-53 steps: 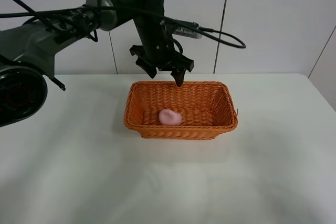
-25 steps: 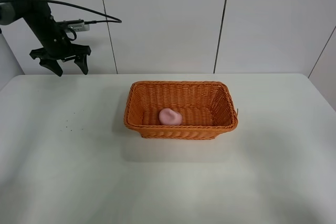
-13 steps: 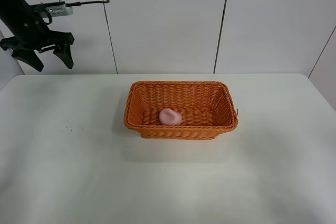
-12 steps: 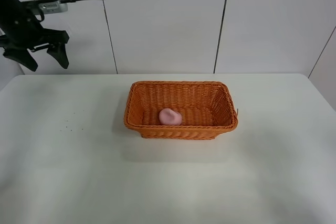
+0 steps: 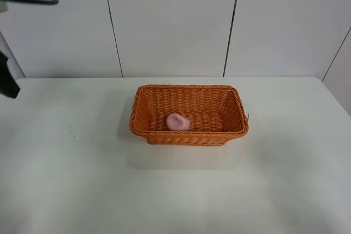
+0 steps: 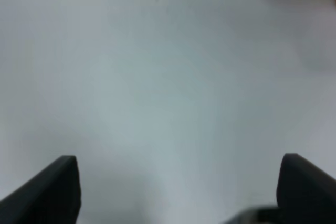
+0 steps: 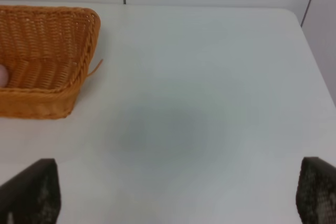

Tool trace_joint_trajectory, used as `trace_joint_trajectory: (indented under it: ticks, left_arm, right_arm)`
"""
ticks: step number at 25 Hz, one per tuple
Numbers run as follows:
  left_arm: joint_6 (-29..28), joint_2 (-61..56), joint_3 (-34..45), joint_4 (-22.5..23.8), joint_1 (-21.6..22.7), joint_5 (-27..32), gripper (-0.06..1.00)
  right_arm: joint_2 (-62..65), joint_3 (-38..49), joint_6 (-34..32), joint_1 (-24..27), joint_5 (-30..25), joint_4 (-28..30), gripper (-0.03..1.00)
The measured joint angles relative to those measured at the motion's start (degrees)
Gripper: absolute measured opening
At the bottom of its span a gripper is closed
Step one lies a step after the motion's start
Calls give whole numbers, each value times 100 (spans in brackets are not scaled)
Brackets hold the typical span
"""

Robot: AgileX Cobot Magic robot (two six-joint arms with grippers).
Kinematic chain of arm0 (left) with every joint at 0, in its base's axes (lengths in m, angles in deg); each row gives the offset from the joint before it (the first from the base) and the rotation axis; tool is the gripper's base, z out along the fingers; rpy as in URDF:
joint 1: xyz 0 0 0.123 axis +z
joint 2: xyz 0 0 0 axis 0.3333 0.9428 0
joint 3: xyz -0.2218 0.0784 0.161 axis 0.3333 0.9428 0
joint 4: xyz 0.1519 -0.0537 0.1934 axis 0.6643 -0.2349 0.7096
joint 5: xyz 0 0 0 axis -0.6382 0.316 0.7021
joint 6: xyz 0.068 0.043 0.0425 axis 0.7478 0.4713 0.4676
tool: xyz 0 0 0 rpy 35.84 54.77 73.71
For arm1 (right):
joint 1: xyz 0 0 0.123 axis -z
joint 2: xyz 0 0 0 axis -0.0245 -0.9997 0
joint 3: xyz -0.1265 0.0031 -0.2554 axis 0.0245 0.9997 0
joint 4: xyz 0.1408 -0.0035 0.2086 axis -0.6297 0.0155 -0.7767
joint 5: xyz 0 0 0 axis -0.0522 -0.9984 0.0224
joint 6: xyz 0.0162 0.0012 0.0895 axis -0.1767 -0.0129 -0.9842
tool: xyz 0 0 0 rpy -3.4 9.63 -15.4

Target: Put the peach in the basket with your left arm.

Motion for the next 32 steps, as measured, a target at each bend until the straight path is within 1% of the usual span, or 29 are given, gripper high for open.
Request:
trace_joint_trajectory:
  ticks: [3,8,10,13,18,22,28,32]
  left_arm:
    - [0,-926,1026,37,0,0,78]
    - [0,-2472,2517,61,0,-21,78]
    - [0,-3149,3033,61,0,-170,78]
    - [0,-4045,3588,61,0,-488,78]
    - [0,-5222,3711,31,0,-600,78]
    - [0,-5873,3716,31,0,-614,78]
    - [0,-6532,3716,31,0,-628,78]
    - [0,-6565,3716,27,0,-628,78]
  right_arm:
    - [0,0,0,0,0,0,69]
    - [0,0,0,0,0,0,69]
    - [0,0,0,0,0,0,69]
    - [0,0,0,0,0,0,69]
    - [0,0,0,0,0,0,69]
    - [0,0,0,0,0,0,69]
    - [0,0,0,0,0,0,69]
    - [0,0,0,0,0,0,69]
